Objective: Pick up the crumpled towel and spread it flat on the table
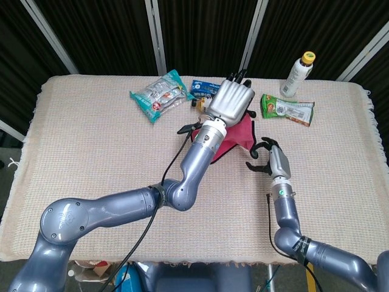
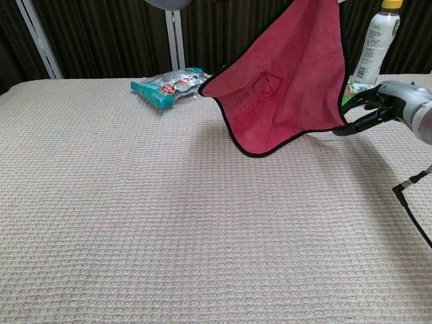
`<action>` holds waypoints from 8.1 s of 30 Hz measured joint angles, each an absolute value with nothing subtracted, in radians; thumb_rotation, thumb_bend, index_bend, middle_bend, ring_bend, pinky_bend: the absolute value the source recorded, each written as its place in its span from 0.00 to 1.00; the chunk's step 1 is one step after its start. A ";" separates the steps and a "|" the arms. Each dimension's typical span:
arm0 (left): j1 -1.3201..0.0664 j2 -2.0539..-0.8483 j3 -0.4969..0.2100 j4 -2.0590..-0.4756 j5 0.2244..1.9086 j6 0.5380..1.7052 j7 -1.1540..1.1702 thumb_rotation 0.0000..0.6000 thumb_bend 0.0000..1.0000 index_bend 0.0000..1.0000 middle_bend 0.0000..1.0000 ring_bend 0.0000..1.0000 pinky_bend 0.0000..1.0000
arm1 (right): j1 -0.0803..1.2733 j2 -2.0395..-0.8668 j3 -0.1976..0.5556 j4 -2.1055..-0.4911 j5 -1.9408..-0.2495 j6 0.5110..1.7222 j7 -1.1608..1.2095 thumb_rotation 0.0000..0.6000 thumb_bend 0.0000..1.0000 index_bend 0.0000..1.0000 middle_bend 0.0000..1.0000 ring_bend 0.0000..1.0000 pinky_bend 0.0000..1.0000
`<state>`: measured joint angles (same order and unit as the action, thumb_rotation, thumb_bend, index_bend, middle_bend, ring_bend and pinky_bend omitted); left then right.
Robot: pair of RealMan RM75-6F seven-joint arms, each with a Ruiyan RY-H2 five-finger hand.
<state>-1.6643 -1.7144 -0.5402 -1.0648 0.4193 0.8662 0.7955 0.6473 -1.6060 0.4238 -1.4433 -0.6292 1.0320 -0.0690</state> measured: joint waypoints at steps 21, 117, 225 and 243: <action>-1.654 -1.696 -0.508 -1.095 0.417 0.877 0.776 1.00 0.53 0.65 0.28 0.08 0.14 | 0.657 -1.657 0.457 -1.378 -0.651 1.084 -0.074 1.00 0.50 0.67 0.31 0.15 0.16; -0.798 -1.587 -0.130 -1.851 0.983 1.258 0.152 1.00 0.53 0.66 0.29 0.08 0.14 | 0.474 -1.533 0.093 -1.784 -1.111 1.426 -0.339 1.00 0.50 0.72 0.33 0.15 0.16; -0.546 -1.502 0.002 -1.921 1.204 0.973 0.009 1.00 0.24 0.33 0.17 0.07 0.10 | 0.249 -1.427 -0.068 -1.939 -1.236 1.244 -0.433 1.00 0.37 0.00 0.01 0.00 0.01; -0.534 -1.475 -0.013 -1.882 1.256 1.038 0.101 1.00 0.16 0.29 0.16 0.05 0.09 | 0.210 -1.327 -0.069 -1.936 -1.282 1.329 -0.401 1.00 0.35 0.00 0.00 0.00 0.01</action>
<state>-0.5343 -1.4749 -0.0129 -1.8825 1.2565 1.0377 0.1013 0.2095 -1.3266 -0.0685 -1.9360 -1.2821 1.3294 -0.4014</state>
